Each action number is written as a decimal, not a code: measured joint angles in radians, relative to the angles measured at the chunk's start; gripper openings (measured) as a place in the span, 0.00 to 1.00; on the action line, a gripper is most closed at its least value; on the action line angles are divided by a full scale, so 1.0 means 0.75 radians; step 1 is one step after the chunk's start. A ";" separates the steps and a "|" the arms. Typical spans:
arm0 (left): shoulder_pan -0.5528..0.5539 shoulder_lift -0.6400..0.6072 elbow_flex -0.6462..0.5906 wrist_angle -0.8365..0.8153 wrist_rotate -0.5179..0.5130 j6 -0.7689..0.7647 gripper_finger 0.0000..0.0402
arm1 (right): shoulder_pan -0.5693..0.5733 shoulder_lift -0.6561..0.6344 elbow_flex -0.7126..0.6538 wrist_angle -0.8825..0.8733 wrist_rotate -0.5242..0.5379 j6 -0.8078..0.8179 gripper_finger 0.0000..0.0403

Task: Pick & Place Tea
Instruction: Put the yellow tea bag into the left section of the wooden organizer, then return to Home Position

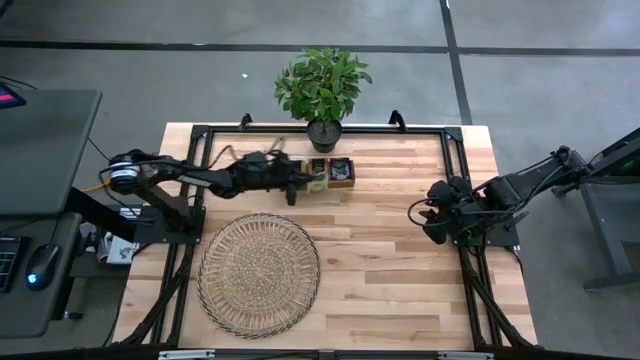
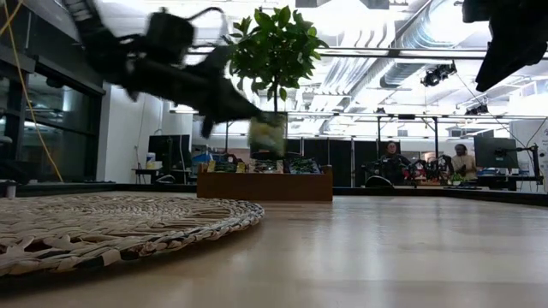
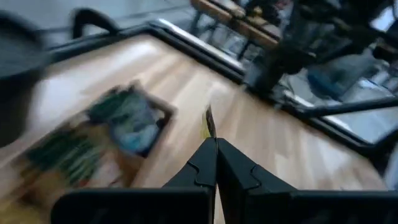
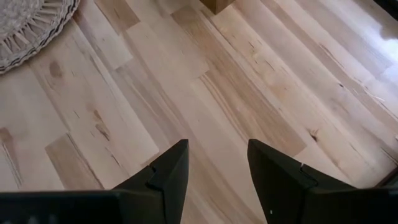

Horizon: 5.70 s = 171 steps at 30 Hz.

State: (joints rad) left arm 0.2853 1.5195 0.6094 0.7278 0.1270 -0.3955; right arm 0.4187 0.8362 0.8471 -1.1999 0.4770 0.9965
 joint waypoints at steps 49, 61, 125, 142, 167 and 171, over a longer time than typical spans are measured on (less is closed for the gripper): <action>0.344 -0.024 -0.290 0.008 0.067 0.212 0.01 | 0.001 0.000 0.001 0.092 -0.018 0.033 0.40; 0.344 -0.024 -0.290 0.052 0.061 0.213 0.30 | 0.000 0.000 0.001 0.092 -0.019 0.026 0.40; 0.046 -0.958 -0.795 0.054 -0.158 -0.081 0.00 | -0.881 -1.072 -1.045 1.439 -0.422 -0.669 0.00; 0.047 -1.126 -0.797 0.260 -0.132 0.045 0.00 | -0.881 -1.114 -1.038 1.507 -0.429 -0.675 0.00; 0.046 -1.281 -0.797 -0.049 0.105 -0.084 0.00 | -0.880 -1.106 -1.036 1.447 -0.501 -0.581 0.03; 0.046 -1.281 -0.797 -0.148 0.105 -0.084 0.00 | -0.880 -1.106 -1.036 1.447 -0.501 -0.581 0.03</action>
State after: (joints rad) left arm 0.3199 0.5587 0.0116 0.6170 0.2054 -0.4585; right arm -0.2415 0.0067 0.0704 -0.1150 0.1013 0.5606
